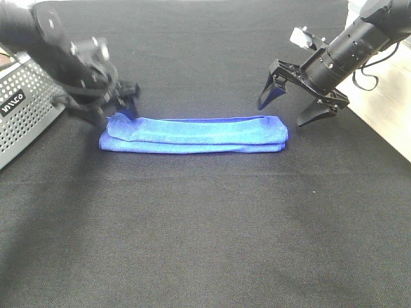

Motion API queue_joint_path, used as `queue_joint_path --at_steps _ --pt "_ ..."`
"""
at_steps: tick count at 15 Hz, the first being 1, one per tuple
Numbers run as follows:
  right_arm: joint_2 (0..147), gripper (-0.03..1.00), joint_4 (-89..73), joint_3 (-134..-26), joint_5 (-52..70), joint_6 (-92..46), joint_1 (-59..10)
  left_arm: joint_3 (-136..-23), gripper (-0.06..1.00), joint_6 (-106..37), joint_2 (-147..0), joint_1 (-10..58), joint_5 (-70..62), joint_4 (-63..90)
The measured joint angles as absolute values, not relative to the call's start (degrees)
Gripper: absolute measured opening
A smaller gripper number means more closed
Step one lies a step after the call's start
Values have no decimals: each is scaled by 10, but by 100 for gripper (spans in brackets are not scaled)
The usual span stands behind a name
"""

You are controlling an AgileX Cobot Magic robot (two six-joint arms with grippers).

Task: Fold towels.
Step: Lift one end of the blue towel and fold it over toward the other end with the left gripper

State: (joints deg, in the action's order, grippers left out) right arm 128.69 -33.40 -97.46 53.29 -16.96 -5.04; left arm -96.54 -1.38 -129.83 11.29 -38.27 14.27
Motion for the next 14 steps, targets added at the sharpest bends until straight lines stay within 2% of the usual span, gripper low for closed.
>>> queue_joint_path --at_steps 4,8,10,11,14 --pt "1287 91 -334 -975 533 -170 -50 -965 74 8 -1320 112 -410 149" --pt "1287 91 -334 -975 532 -170 -50 -965 74 -61 -1340 113 -388 236" --pt "1287 91 -334 -975 528 -170 -50 -966 70 -76 -1345 113 -384 256" --pt "1287 91 -334 -975 526 -170 -50 -966 59 -77 -1346 112 -379 259" --pt "1287 92 -334 -975 526 -170 -50 -966 15 -77 -1352 112 -377 264"
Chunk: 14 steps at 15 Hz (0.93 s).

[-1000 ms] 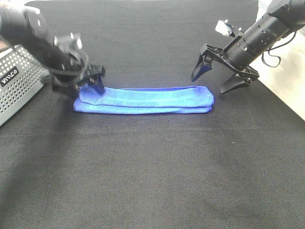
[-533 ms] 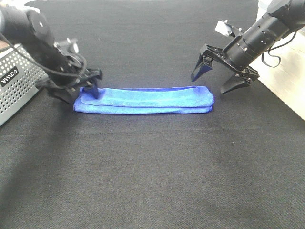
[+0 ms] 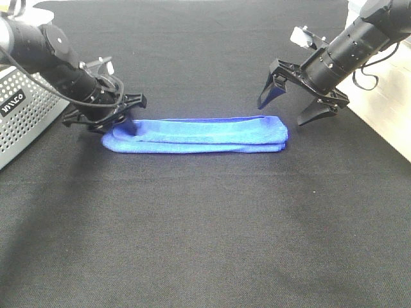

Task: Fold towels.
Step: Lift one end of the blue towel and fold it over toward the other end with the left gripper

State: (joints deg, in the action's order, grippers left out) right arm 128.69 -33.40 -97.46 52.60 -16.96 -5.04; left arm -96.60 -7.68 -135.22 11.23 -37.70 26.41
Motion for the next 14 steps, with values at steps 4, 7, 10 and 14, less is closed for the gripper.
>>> queue_joint_path --at_steps 4,7,10,14 --pt "1287 92 -334 -975 526 -170 -50 -966 8 -33 -1338 114 -412 195" --pt "1287 92 -334 -975 526 -170 -50 -965 8 30 -1281 114 -450 73" --pt "1287 92 -334 -975 526 -170 -50 -965 8 50 -1221 114 -482 22" --pt "1287 92 -336 -975 526 -170 -50 -1002 8 53 -1202 145 -529 97"
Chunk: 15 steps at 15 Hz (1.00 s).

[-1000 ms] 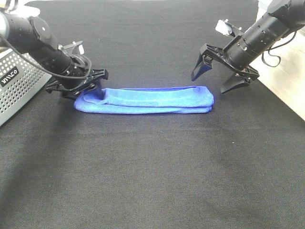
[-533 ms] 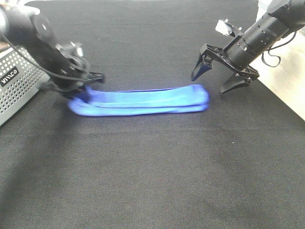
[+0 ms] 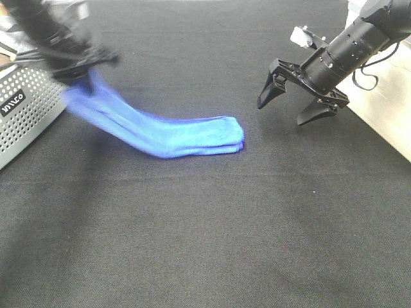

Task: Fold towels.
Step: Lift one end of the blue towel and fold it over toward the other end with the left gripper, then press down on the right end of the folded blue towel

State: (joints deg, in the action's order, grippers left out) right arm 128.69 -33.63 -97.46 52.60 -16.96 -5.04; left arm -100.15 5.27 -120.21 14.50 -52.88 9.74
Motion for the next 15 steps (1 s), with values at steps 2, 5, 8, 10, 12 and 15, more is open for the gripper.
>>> queue_joint_path --at_steps 2,5,8,10,12,15 --pt "1287 92 -336 -975 527 -170 -50 -1035 8 53 -1211 177 -524 154" --pt "1287 92 -339 -975 537 -170 -50 -1096 8 65 -1263 214 -524 187" --pt "1287 92 -343 -975 549 -170 -50 -1187 12 108 -1353 254 -531 195" --pt "1287 92 -348 -975 560 -170 -50 -1242 29 147 -1401 274 -537 197" --pt "1287 92 -351 -975 571 -170 -50 -1272 53 173 -1424 283 -533 202" --pt "1284 92 -356 -975 582 -170 -50 -1279 67 180 -1419 286 -496 234"
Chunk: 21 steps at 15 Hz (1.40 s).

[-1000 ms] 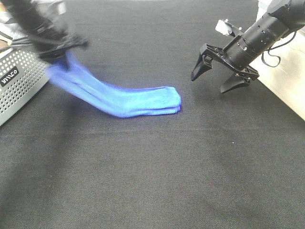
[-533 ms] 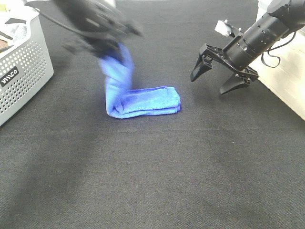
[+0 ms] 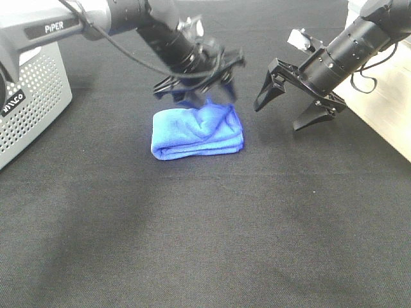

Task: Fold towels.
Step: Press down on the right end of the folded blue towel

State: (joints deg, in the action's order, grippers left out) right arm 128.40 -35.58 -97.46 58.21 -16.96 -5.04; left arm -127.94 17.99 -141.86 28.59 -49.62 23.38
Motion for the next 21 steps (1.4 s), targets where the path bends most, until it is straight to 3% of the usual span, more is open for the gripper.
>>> queue_joint_path --at_steps 5,12,18,21 --pt "1244 92 -418 -975 583 -191 -52 -1280 68 119 -1354 254 -484 224" --pt "1265 92 -681 -975 592 -345 -144 -1282 68 92 -1289 151 -504 207" --pt "1308 92 -698 -1017 584 -366 -213 -1282 68 92 -1289 150 -516 207" --pt "1336 92 -666 -1020 583 -337 -198 -1282 68 92 -1289 150 -528 207"
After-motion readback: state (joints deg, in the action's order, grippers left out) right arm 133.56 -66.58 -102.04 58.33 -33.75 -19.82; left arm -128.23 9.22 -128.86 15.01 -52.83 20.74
